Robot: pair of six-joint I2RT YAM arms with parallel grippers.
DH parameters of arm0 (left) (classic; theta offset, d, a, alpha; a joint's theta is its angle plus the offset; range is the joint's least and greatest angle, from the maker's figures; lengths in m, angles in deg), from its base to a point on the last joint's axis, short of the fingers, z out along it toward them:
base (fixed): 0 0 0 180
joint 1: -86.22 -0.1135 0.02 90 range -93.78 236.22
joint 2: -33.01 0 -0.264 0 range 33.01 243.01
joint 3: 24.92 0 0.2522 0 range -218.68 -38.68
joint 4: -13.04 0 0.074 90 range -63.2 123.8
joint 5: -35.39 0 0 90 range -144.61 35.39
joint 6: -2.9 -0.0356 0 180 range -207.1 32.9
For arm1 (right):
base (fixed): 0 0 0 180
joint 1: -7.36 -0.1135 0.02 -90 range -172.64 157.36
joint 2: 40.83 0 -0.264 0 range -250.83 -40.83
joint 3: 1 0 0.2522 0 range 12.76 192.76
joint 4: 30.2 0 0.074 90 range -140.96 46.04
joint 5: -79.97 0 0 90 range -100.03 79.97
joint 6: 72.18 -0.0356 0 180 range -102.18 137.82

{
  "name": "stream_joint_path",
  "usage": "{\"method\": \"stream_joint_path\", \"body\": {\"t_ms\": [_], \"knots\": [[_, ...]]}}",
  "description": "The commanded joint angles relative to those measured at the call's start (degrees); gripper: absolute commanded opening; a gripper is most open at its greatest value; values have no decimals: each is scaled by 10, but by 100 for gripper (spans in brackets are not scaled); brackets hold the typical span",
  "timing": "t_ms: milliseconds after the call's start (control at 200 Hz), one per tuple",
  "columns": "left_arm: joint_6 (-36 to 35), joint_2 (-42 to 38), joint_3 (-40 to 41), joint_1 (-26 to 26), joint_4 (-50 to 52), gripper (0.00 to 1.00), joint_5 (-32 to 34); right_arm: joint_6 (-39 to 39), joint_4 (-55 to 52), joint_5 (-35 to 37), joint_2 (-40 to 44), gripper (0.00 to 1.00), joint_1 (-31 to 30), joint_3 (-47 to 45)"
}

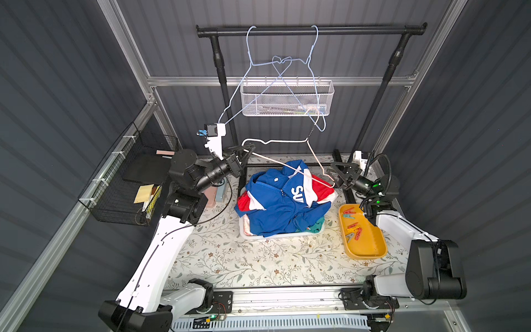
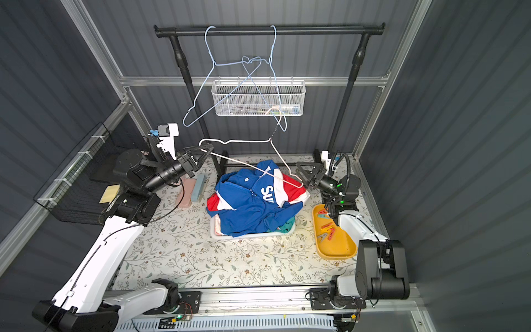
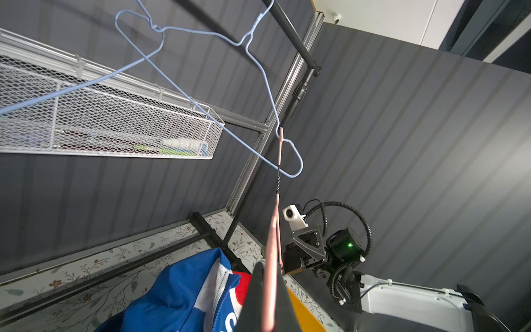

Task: Remove the clothespins securing jackets to the hanger
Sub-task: Place the hanger at the clothesline.

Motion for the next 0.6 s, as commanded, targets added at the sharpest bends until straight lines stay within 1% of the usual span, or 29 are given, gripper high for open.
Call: {"method": "stream_joint_path", "body": {"t_ms": [0, 60, 275, 335, 345, 435, 595], "knots": [[13, -4, 2, -10, -39, 0, -31, -15, 31, -17, 23, 93, 1, -12], [15, -4, 4, -13, -44, 0, -35, -6, 15, -25, 35, 91, 1, -17], [22, 5, 9, -18, -60, 0, -50, 76, -112, -39, 92, 90, 0, -30], [22, 6, 9, -18, -63, 0, -51, 90, -135, -41, 93, 89, -1, -30], [22, 6, 9, -18, -64, 0, -51, 92, -138, -43, 106, 88, -1, -31], [22, 9, 13, -20, -68, 0, -54, 100, -157, -47, 119, 80, -1, -31], [24, 13, 16, -27, -75, 0, -60, 118, -186, -47, 134, 61, -3, -38]]}}
